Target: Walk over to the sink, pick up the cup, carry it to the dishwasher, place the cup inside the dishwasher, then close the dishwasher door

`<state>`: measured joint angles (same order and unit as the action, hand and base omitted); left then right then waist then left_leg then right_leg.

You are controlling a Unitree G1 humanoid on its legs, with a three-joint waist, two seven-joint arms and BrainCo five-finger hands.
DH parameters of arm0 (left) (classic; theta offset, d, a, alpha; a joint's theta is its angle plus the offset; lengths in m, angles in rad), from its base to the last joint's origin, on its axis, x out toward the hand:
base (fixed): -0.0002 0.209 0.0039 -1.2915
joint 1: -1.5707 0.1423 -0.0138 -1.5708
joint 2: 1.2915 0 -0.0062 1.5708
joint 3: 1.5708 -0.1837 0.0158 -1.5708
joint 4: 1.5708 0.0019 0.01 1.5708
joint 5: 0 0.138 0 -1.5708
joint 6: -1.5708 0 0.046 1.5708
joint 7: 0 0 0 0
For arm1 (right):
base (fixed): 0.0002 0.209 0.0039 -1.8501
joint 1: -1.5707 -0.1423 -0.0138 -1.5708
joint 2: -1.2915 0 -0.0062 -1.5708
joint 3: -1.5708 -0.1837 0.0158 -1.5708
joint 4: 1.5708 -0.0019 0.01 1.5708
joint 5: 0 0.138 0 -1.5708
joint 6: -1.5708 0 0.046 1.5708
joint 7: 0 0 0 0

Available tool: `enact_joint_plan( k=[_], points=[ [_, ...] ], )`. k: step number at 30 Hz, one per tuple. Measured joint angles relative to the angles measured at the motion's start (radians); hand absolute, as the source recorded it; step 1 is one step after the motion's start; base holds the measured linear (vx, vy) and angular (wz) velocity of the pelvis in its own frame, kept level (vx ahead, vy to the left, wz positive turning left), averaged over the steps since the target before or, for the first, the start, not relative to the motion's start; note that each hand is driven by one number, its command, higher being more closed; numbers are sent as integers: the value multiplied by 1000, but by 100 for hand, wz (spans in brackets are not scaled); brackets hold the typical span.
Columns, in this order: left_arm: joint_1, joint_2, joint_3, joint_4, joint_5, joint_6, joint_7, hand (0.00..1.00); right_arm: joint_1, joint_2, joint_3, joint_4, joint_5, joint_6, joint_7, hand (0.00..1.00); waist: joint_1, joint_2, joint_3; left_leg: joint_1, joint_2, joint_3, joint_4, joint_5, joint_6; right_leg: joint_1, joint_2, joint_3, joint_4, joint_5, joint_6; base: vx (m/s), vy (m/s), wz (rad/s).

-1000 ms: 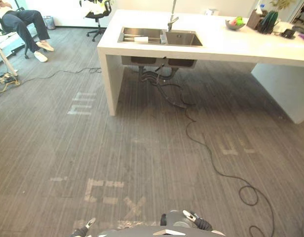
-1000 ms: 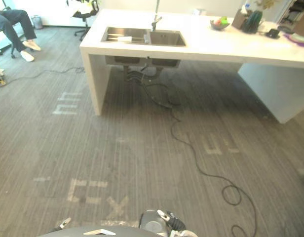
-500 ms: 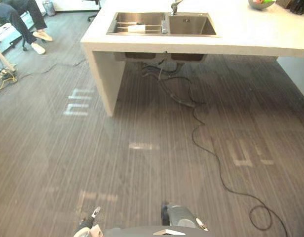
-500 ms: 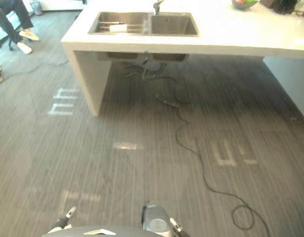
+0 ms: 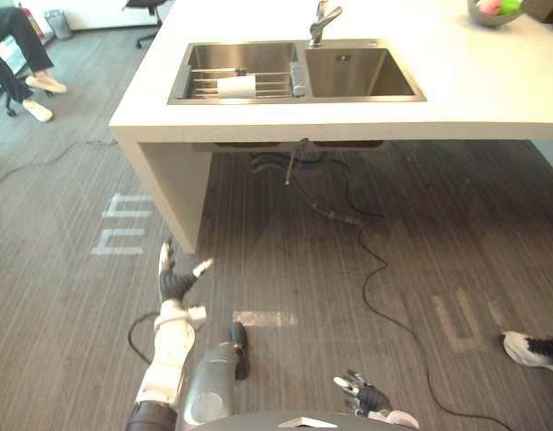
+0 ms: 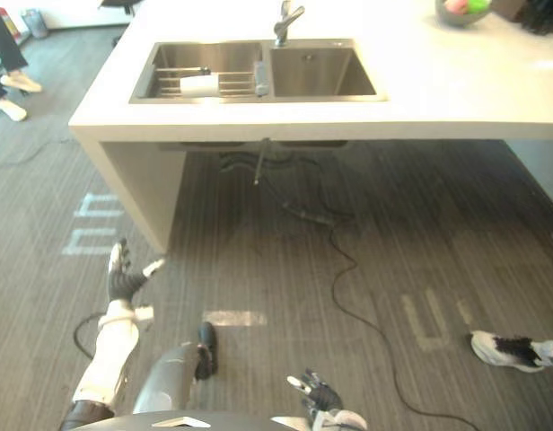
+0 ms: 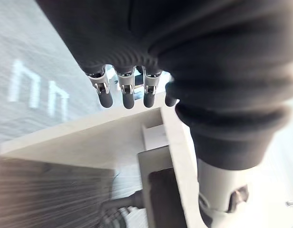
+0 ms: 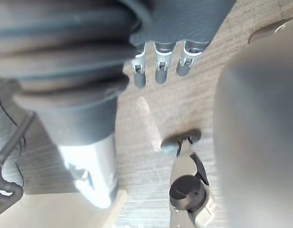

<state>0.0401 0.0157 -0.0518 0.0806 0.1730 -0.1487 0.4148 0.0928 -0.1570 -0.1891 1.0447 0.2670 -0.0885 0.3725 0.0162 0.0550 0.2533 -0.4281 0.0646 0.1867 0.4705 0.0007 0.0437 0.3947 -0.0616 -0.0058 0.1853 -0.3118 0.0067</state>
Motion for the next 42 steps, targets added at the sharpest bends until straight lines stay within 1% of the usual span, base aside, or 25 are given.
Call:
enact_joint_plan(
  k=[2,3,4,5,6,7,8,10,12,13,15,17,18,20,21,23,25,26,28,29,30,31,33,35,42],
  points=[
    [-4,13,0,-116,78,0,-3,0,-3,10,-2,35,0,6,-16,0,11,-38,-3,13,-68,-11,-16,-23,35,-63,-49,1,145,13,20,456,230,31],
    [-18,29,1,-163,116,2,-10,0,10,17,-13,51,0,10,-24,0,15,-55,-2,60,-104,0,-54,-31,48,-110,-81,5,288,70,109,467,184,28],
    [-23,58,3,-217,147,4,-35,0,24,26,-31,47,-1,-8,-36,0,13,-64,-5,115,-129,7,-79,-48,67,-171,-97,23,444,185,221,486,183,25],
    [-25,78,6,-252,154,10,-53,0,24,29,-35,43,-2,-15,-36,0,9,-68,-8,142,-141,2,-86,-66,74,-202,-106,29,517,269,273,507,175,13],
    [-33,116,-4,-325,167,14,-82,0,25,43,-57,36,-15,-18,-36,0,1,-89,-18,199,-164,-8,-116,-95,72,-274,-125,28,678,414,282,601,179,6],
    [-56,142,-18,-369,184,19,-102,0,25,60,-79,31,-19,-29,-35,0,0,-97,-22,263,-191,-22,-167,-102,70,-382,-142,7,857,383,231,592,161,5],
    [-70,143,-33,-382,196,24,-107,0,26,65,-96,28,-19,-37,-35,0,-2,-107,-27,305,-195,-27,-199,-104,72,-433,-143,-15,919,347,183,575,143,3],
    [-109,141,-123,-389,255,44,-117,0,61,70,-117,-20,-21,-40,-30,0,-22,-80,-29,455,-190,-68,-300,-120,65,-590,-127,-120,951,184,50,476,100,13],
    [-141,143,-199,-380,274,57,-120,0,98,81,-132,-44,-40,-38,-30,0,-50,-65,-35,539,-173,-104,-327,-146,53,-664,-109,-188,778,98,32,446,14,46],
    [-159,142,-220,-379,281,60,-121,0,120,93,-142,-47,-40,-35,-30,0,-63,-61,-41,561,-163,-119,-322,-163,48,-683,-97,-205,639,89,31,556,-65,76],
    [-204,150,-236,-376,283,60,-126,0,165,123,-177,-45,-40,-10,-30,0,-84,-63,-54,620,-136,-176,-297,-232,21,-687,-56,-195,307,149,37,622,-136,72],
    [-212,163,-237,-378,283,59,-139,0,206,148,-171,-40,-40,39,-22,0,-84,-81,-83,684,-125,-194,-274,-314,-18,-688,-53,-185,212,263,11,729,-245,49],
    [-203,166,-237,-376,286,57,-139,0,219,151,-166,-32,-47,61,-13,0,-85,-87,-109,707,-114,-193,-263,-351,-39,-691,-51,-184,233,308,-35,676,-244,23],
    [-185,153,-271,-377,294,59,-151,0,220,86,-168,-1,-115,102,13,0,-86,-13,-148,707,-44,-167,-199,-363,-84,-670,-5,-219,278,226,-52,640,-205,7],
    [-188,155,-287,-380,299,59,-164,0,218,76,-168,-1,-127,116,13,0,-88,-3,-155,697,-34,-159,-157,-350,-105,-657,0,-228,270,210,-56,742,-236,19],
    [-206,149,-324,-389,299,65,-230,0,216,56,-164,-8,-150,169,20,0,-93,10,-149,564,9,-146,188,-235,-170,-521,24,-245,165,196,-58,584,-184,23],
    [-206,147,-329,-423,298,67,-265,0,225,50,-152,-4,-154,201,20,0,-87,5,-140,477,79,-85,415,-253,-163,-386,41,-255,66,197,-59,427,-117,11],
    [-206,151,-335,-438,298,65,-274,0,230,46,-151,2,-153,205,18,0,-80,-4,-138,456,103,-59,437,-266,-150,-356,41,-255,38,197,-59,360,-125,-4],
    [-205,184,-348,-521,299,43,-317,0,226,11,-135,42,-136,207,18,0,-66,14,-146,385,161,-10,308,-301,-108,-282,37,-238,-41,202,-51,294,-69,-29],
    [-205,192,-348,-536,299,36,-327,0,221,5,-133,49,-135,209,18,0,-64,19,-148,381,159,-12,225,-296,-104,-277,34,-226,-46,205,-46,269,38,-50],
    [-216,208,-349,-551,300,21,-348,0,204,-4,-130,67,-135,209,22,0,-69,29,-153,381,151,-28,11,-220,-103,-275,34,-205,-57,212,-31,306,129,-51],
    [-242,220,-348,-550,301,18,-371,0,193,-11,-131,72,-135,202,25,0,-78,48,-152,377,152,-56,-141,-112,-141,-279,51,-185,-57,205,-14,292,141,-53],
    [-263,269,-346,-549,301,19,-405,0,187,-7,-133,71,-135,199,29,0,-92,41,-164,443,123,-45,-265,-100,-166,-295,30,-158,-57,205,5,179,137,-29],
    [-301,329,-348,-549,299,20,-443,0,178,18,-151,72,-126,195,31,0,-110,11,-155,486,81,-32,-391,-44,-154,-318,-4,-149,-57,204,22,71,123,-1],
    [-325,419,-356,-537,269,54,-590,0,177,27,-169,73,-116,193,33,0,-132,6,-151,528,40,-22,-498,3,-139,-320,-33,-142,-71,213,38,2,55,1]
  ],
)
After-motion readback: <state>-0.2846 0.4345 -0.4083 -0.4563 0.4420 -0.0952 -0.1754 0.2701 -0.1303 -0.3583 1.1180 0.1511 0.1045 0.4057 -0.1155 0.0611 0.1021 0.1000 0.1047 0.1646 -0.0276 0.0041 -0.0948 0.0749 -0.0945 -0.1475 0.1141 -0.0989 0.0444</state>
